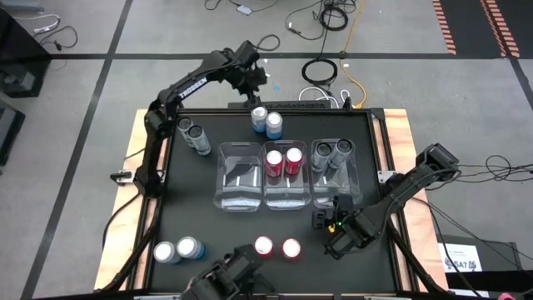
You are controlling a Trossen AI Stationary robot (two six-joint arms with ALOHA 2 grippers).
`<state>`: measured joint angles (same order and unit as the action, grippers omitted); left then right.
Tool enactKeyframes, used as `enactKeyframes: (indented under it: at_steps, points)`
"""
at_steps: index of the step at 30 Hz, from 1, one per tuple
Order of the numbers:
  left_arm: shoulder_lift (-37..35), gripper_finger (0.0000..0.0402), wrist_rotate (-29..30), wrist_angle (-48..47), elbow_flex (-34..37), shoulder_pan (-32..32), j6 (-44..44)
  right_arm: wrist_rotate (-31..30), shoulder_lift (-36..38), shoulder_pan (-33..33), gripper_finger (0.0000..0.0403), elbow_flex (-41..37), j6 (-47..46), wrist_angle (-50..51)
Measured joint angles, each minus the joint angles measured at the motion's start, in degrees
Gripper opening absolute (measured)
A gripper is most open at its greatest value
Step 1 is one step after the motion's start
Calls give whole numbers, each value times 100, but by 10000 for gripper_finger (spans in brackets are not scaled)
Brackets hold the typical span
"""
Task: Sort soda cans
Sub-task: Put the blue-white soda can into the left transparent bin
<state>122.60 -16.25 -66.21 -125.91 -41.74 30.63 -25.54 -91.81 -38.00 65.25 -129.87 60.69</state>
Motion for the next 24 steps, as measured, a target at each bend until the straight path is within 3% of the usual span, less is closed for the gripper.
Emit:
enactKeyframes:
  at_steps: [12, 24]
  points:
    - [451, 347, -5, -579, -4, 169, 1482, 11, 0, 131, 310, -2, 5, 83]
    - [805, 347, 50, -209, -33, 174, 1552, 15, 0, 131, 310, -2, 3, 60]
